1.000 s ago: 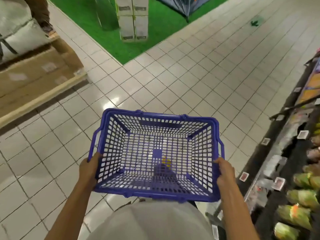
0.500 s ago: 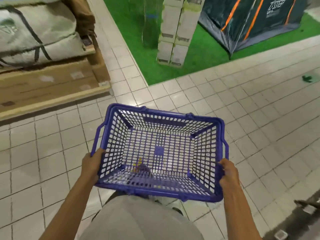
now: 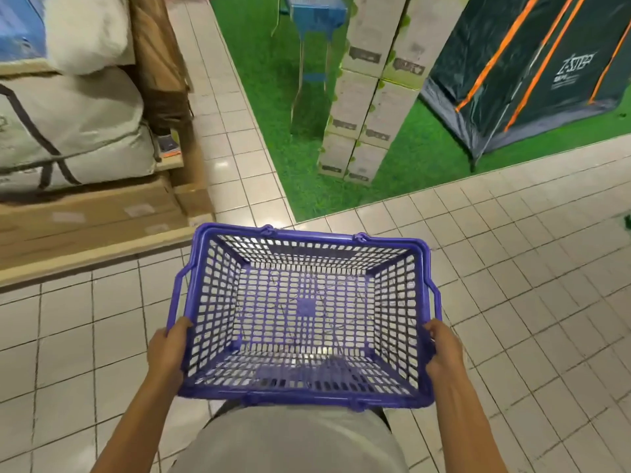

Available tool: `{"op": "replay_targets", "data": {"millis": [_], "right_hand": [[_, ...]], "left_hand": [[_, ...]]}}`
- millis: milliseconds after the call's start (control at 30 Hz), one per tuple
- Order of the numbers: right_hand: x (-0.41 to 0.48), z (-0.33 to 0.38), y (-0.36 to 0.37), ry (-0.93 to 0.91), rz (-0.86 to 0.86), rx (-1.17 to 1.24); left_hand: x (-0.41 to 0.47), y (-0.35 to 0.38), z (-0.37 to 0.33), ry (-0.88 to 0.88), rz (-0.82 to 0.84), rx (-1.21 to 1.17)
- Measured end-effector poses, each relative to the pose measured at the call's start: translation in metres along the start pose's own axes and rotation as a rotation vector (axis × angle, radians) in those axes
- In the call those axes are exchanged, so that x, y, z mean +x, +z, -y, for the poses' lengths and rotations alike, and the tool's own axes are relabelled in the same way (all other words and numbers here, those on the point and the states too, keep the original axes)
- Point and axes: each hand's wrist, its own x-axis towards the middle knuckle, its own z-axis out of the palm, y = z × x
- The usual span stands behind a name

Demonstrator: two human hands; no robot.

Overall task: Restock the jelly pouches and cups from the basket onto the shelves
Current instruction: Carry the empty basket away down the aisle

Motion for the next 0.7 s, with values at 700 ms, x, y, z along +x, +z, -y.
{"op": "replay_targets", "data": {"millis": [700], "right_hand": [[0.226,0.349,0.293,-0.050,0.153,-0.164]], "left_hand": [[0.149,0.273,-0.255,-0.118,-0.135,-0.160]]}}
